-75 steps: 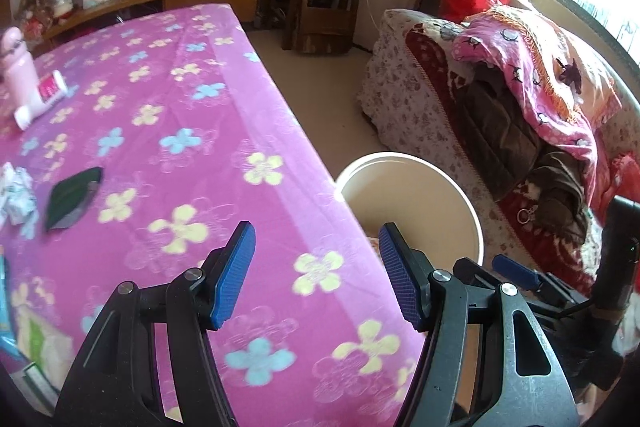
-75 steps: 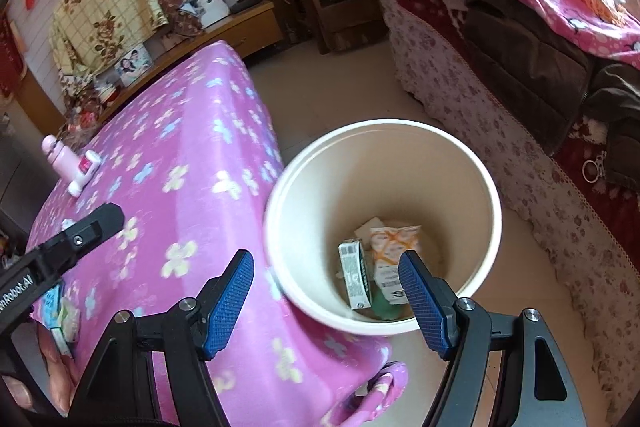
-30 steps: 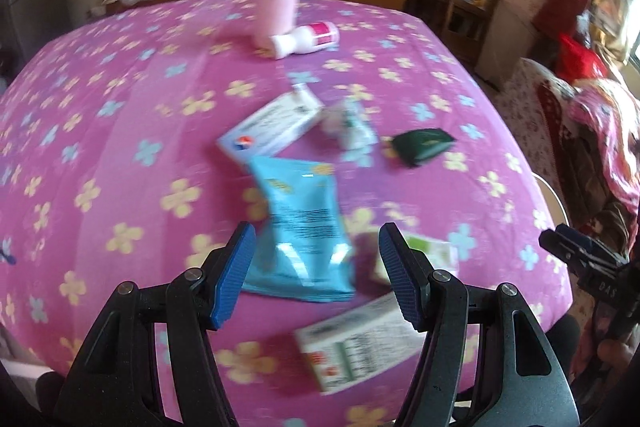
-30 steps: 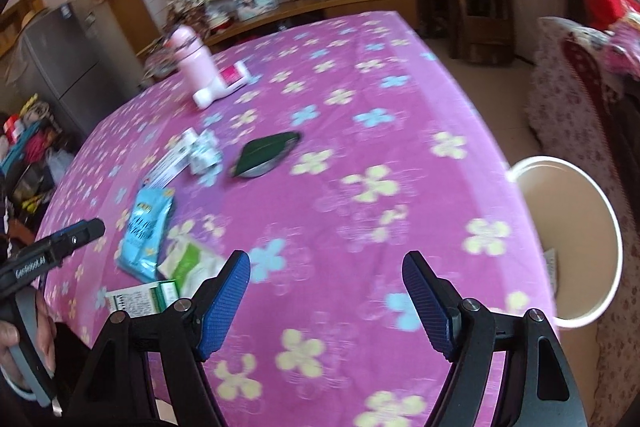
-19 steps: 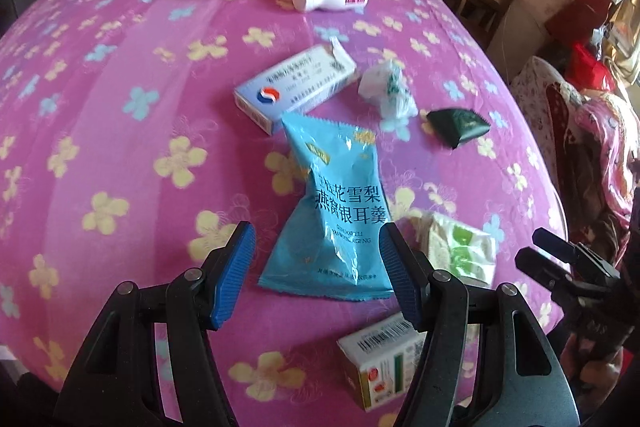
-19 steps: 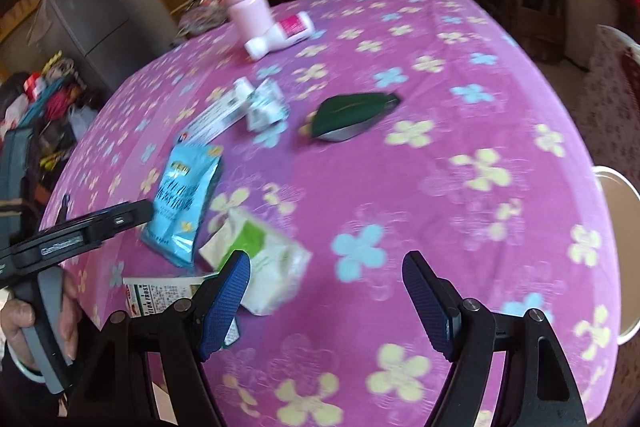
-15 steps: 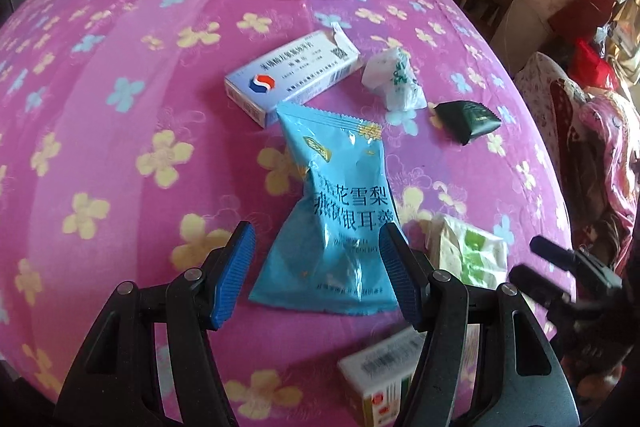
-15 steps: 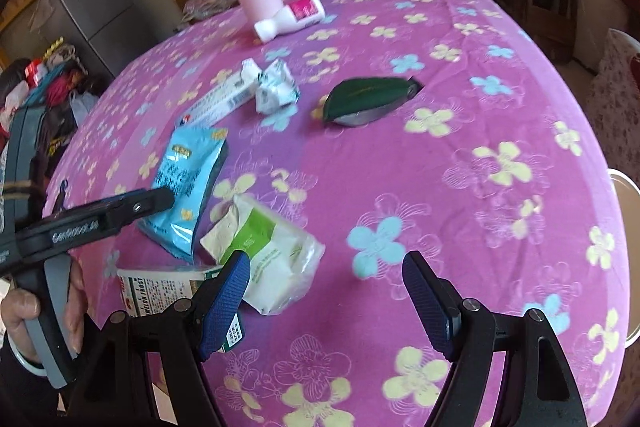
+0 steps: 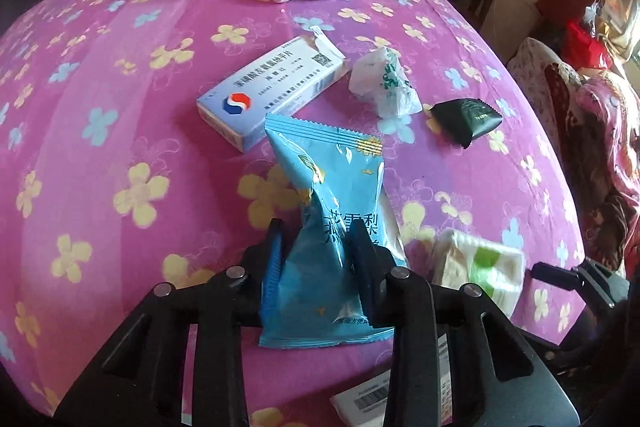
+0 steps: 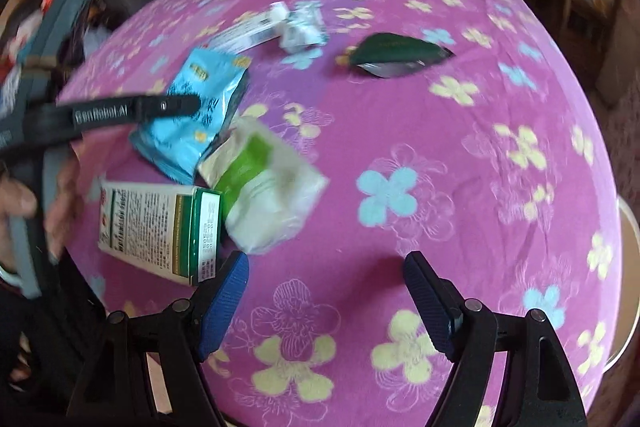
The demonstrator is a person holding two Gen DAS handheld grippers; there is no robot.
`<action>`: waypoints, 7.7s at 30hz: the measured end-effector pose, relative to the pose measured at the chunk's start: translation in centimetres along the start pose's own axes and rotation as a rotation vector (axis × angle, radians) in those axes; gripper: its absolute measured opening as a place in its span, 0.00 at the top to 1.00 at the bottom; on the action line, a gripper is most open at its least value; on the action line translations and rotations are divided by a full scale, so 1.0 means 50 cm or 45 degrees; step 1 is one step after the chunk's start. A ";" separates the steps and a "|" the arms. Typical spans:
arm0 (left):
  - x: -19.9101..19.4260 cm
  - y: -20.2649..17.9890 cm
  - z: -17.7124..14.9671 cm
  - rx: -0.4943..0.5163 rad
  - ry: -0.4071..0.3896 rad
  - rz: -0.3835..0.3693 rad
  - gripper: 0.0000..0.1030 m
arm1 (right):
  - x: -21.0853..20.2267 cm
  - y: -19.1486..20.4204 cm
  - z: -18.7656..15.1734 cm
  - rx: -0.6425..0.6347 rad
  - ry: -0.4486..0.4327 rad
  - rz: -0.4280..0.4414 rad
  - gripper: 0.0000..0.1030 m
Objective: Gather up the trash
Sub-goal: 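Grasp the blue candy bag with the left gripper while the right gripper grasps the white tissue pack, then carry the blue bag and tissue pack to the white bucket and release both, then move both tools back over the table toward the remaining trash, then grasp the white medicine box with the left gripper while the right gripper grasps the green wrapper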
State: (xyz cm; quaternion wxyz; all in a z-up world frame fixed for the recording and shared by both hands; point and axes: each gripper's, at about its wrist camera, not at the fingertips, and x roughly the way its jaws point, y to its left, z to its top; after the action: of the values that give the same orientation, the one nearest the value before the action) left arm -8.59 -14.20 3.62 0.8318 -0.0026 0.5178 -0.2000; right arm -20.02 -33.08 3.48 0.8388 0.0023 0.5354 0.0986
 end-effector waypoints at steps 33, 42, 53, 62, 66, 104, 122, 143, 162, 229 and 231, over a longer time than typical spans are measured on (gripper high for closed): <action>-0.082 0.038 0.010 -0.037 -0.137 0.009 0.77 | -0.042 -0.032 0.082 0.140 -0.261 -0.010 0.60; -0.149 -0.048 0.048 0.139 -0.220 -0.091 0.77 | -0.113 -0.049 0.059 0.313 -0.363 -0.054 0.60; -0.153 -0.137 0.009 0.204 -0.232 -0.129 0.77 | -0.166 -0.062 0.004 0.345 -0.370 -0.128 0.60; -0.146 -0.230 0.000 0.240 -0.233 -0.097 0.77 | -0.210 -0.126 -0.033 0.348 -0.418 -0.138 0.60; -0.136 -0.293 0.004 0.280 -0.234 -0.099 0.77 | -0.217 -0.176 -0.062 0.398 -0.417 -0.149 0.60; 0.062 -0.759 0.017 0.506 -0.125 -0.258 0.77 | -0.258 -0.595 -0.279 0.823 -0.350 -0.371 0.59; 0.153 -0.810 0.019 0.478 -0.063 -0.255 0.76 | -0.211 -0.682 -0.295 0.899 -0.296 -0.473 0.49; 0.109 -0.735 0.012 0.341 -0.024 -0.333 0.52 | -0.239 -0.621 -0.304 0.926 -0.308 -0.383 0.40; 0.011 -0.573 -0.078 0.399 -0.056 -0.196 0.52 | -0.237 -0.467 -0.226 0.765 -0.319 -0.312 0.37; -0.028 -0.026 -0.075 0.007 -0.003 0.047 0.51 | 0.008 -0.156 0.195 0.419 -0.259 0.088 0.81; -0.036 -0.046 -0.073 0.017 -0.026 0.033 0.51 | -0.023 -0.153 0.169 0.396 -0.277 0.085 0.82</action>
State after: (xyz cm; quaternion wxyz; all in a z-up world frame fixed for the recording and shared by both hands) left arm -13.17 -14.95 3.98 0.8396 0.0077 0.5079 -0.1926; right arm -11.64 -39.90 7.27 0.8775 0.1603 0.4500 0.0418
